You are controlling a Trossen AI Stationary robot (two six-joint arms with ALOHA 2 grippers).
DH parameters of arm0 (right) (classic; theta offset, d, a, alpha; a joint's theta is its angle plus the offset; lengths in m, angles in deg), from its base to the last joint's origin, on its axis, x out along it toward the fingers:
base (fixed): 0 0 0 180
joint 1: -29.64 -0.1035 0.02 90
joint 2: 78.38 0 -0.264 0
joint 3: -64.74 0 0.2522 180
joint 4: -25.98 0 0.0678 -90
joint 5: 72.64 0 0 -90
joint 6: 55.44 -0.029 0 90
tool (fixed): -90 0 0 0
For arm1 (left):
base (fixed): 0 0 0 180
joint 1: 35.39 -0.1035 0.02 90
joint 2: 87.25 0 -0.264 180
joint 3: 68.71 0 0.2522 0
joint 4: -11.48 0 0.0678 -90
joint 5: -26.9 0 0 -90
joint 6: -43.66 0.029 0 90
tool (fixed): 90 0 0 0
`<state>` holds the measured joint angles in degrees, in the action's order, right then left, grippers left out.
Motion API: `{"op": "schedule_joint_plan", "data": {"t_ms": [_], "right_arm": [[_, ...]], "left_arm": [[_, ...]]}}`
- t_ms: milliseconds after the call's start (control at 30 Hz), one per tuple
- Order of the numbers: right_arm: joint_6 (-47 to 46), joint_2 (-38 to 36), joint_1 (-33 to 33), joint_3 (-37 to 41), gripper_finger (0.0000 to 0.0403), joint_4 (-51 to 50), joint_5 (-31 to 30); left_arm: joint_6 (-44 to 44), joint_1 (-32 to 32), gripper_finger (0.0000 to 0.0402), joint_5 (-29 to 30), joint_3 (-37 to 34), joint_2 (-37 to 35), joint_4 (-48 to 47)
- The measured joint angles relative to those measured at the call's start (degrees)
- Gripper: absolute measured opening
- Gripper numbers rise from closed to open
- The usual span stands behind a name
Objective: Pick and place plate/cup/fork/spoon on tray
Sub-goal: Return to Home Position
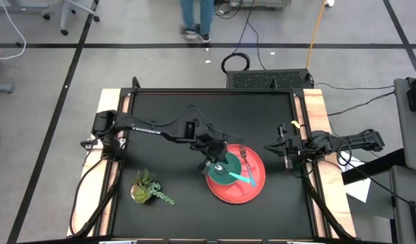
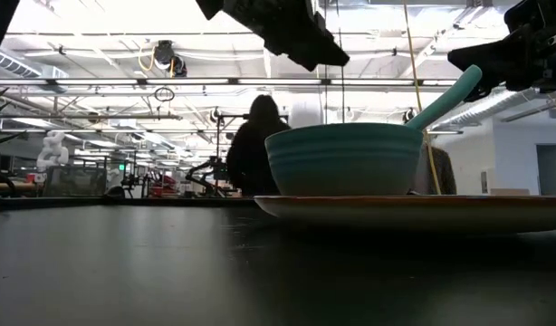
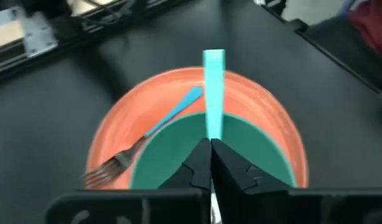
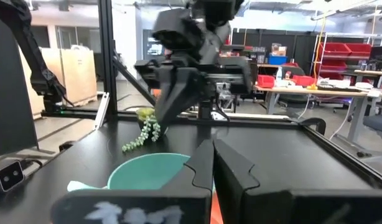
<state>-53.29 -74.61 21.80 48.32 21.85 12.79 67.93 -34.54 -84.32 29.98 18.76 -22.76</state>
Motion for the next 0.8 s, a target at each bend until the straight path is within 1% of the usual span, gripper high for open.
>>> {"op": "schedule_joint_plan", "data": {"t_ms": [267,500,633,700,767,800], "right_arm": [[-0.68,-0.26,-0.02,-0.02,0.0,2.34,0.11],[-0.57,-0.28,-0.02,-0.02,0.0,2.21,0.13],[-0.88,-0.3,-0.02,-0.02,0.0,2.18,0.13],[-1.02,-0.38,-0.02,-0.02,0.0,2.2,0.12],[-1.05,-0.75,-0.03,-0.02,0.0,1.9,0.17],[-1.21,-0.85,-0.07,-0.02,0.0,1.93,0.15]], "left_arm": [[-0.81,-1.97,0.0002,0.33,0.0,-1.25,-0.58],[2.23,-2.85,0.0001,-1.13,0.0,-1.44,-0.68],[2.04,-4.49,0.0001,-0.79,0.04,-4.28,-1.2],[1.72,-5.37,0.0001,0.57,-0.1,-7.12,-4.99],[1.08,-5.76,0.0001,2.97,0.09,-9.84,-5.08],[0.65,-5.88,0.0001,4.12,0.05,-11.83,-7.56]]}}
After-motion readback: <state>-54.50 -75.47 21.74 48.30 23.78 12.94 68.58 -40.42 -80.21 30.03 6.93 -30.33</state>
